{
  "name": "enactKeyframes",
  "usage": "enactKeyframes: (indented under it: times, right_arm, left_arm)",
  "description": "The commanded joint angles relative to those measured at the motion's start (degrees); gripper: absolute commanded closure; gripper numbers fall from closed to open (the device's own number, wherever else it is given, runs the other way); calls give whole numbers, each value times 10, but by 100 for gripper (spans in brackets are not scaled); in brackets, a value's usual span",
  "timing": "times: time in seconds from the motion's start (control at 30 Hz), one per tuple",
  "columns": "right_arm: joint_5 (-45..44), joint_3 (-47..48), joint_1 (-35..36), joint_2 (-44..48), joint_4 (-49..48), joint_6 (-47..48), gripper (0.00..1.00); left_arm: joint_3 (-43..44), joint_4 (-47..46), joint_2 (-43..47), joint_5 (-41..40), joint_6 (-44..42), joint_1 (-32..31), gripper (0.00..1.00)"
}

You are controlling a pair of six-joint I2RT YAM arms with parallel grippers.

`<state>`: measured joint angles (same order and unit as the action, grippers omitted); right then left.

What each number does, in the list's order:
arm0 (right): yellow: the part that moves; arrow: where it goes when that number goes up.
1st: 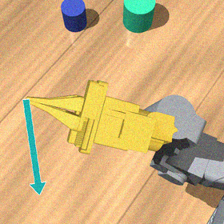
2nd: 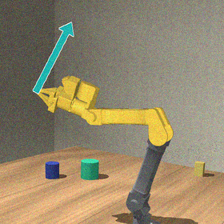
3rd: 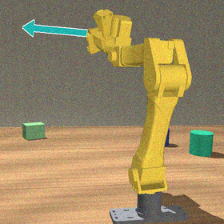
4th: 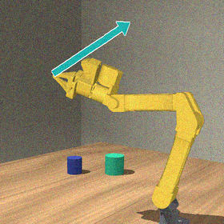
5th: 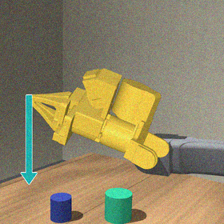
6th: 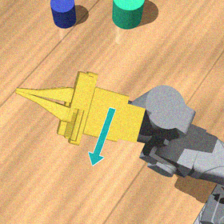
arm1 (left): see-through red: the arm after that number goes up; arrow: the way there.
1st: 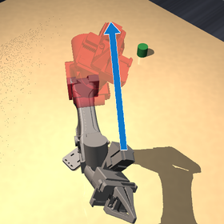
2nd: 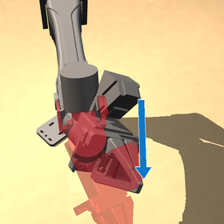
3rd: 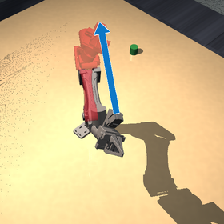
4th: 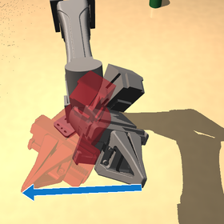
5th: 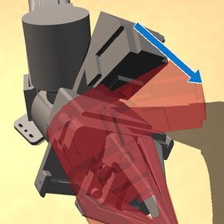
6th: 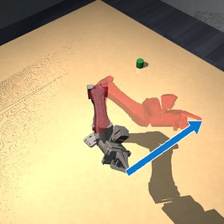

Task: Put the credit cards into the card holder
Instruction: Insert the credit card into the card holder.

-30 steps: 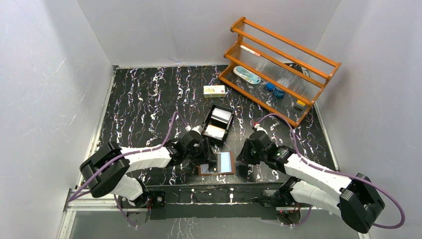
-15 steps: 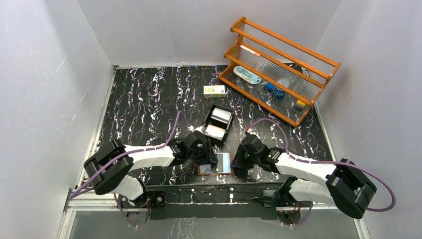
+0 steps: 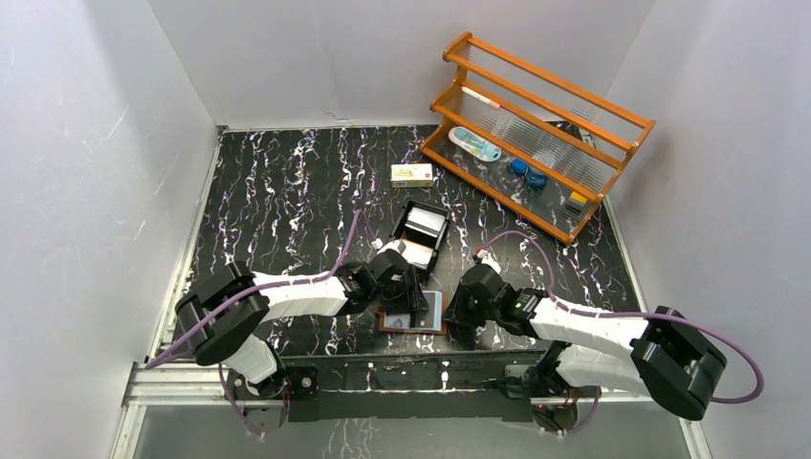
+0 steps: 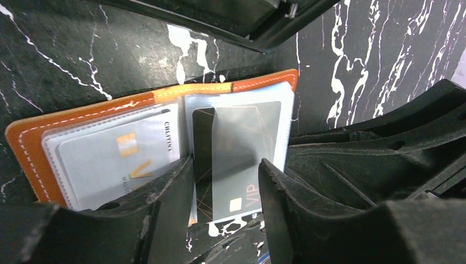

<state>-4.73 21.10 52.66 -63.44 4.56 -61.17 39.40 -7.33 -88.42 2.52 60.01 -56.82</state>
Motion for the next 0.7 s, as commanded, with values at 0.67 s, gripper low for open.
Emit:
enactKeyframes:
  times: [0.67]
  right_arm:
    - [20,24,9,58,-54,39,52]
  left_arm:
    - [23,253,165,-58,-98,37,53]
